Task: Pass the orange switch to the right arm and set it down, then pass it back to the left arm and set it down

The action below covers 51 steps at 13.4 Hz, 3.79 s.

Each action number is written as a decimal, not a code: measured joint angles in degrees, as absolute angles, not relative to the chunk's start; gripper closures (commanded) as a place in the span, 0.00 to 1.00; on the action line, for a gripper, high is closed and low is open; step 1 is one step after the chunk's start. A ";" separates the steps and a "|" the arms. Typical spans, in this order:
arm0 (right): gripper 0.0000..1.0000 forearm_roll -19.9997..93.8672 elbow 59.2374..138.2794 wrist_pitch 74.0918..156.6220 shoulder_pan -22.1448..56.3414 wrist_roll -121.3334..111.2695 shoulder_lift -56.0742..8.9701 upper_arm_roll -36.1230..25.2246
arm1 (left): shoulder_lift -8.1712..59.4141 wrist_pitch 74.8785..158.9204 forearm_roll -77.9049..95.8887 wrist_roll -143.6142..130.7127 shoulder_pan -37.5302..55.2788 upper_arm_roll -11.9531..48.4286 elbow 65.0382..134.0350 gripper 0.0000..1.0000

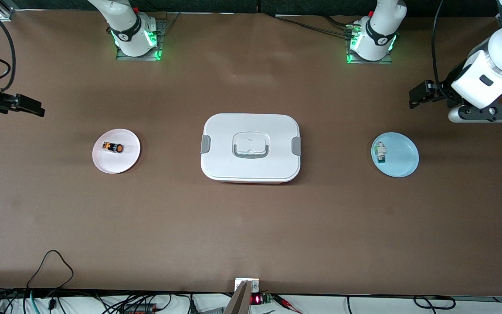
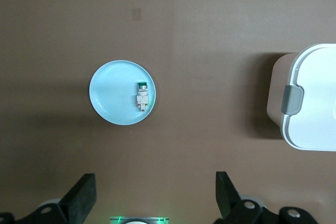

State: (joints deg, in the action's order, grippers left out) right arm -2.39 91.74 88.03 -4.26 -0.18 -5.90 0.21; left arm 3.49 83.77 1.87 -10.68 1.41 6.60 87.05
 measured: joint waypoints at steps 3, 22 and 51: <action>0.00 -2.41 91.71 88.03 -4.25 -0.19 -6.50 0.22 | 3.49 83.73 1.87 -10.68 1.42 6.62 87.06 0.00; 0.00 -2.42 91.52 88.94 -2.58 -0.16 -10.78 0.22 | 3.50 83.72 1.89 -10.19 1.41 6.62 87.08 0.00; 0.00 -2.50 129.38 140.67 -1.69 -0.74 -20.09 -0.06 | 3.50 82.88 1.89 -9.93 0.52 6.57 87.11 0.00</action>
